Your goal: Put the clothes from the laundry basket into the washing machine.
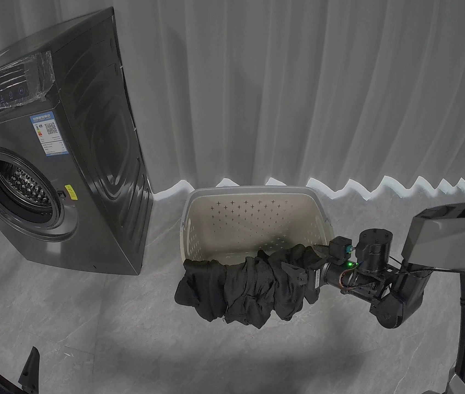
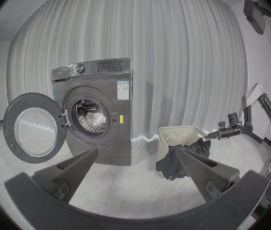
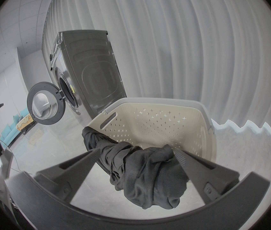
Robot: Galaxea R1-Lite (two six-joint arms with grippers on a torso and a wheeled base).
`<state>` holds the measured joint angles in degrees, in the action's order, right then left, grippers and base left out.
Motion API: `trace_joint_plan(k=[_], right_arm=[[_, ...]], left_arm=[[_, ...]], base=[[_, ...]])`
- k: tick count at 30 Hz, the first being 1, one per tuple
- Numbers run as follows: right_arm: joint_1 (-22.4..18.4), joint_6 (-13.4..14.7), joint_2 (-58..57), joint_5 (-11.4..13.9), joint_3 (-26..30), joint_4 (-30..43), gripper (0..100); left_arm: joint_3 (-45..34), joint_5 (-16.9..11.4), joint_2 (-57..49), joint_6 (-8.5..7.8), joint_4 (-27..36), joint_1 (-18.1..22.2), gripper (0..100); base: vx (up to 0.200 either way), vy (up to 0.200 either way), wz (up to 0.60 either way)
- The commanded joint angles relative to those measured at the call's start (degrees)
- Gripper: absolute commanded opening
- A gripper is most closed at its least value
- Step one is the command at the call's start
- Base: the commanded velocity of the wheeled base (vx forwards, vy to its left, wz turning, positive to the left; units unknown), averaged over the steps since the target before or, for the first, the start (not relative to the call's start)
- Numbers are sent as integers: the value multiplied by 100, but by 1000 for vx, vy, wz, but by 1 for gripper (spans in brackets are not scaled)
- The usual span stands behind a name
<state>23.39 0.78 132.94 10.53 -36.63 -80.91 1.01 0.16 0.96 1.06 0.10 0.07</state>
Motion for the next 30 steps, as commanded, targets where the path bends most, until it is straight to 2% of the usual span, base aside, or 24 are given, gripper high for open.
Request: trace_joint_plan(k=[1, 7, 24, 25, 30], right_arm=[[-1, -140, 672, -7, -617, 198, 100], [-37, -289, 1076, -7, -1074, 365, 100], [-142, -307, 1173, -25, -1171, 357, 100], [-125, -307, 1182, -25, -1188, 357, 0], [-107, -307, 1208, -25, -1215, 365, 0]], left_arm=[[-92, 2, -96, -1, -1, 1, 100], [-92, 2, -96, -1, -1, 1, 100], [-92, -16, -96, 8, -1, 1, 100], [-92, -16, -96, 8, -1, 1, 100], [-92, -16, -96, 8, -1, 1, 100]], base=[[0, 0, 0], [0, 0, 0], [0, 0, 0], [0, 0, 0], [0, 0, 0]])
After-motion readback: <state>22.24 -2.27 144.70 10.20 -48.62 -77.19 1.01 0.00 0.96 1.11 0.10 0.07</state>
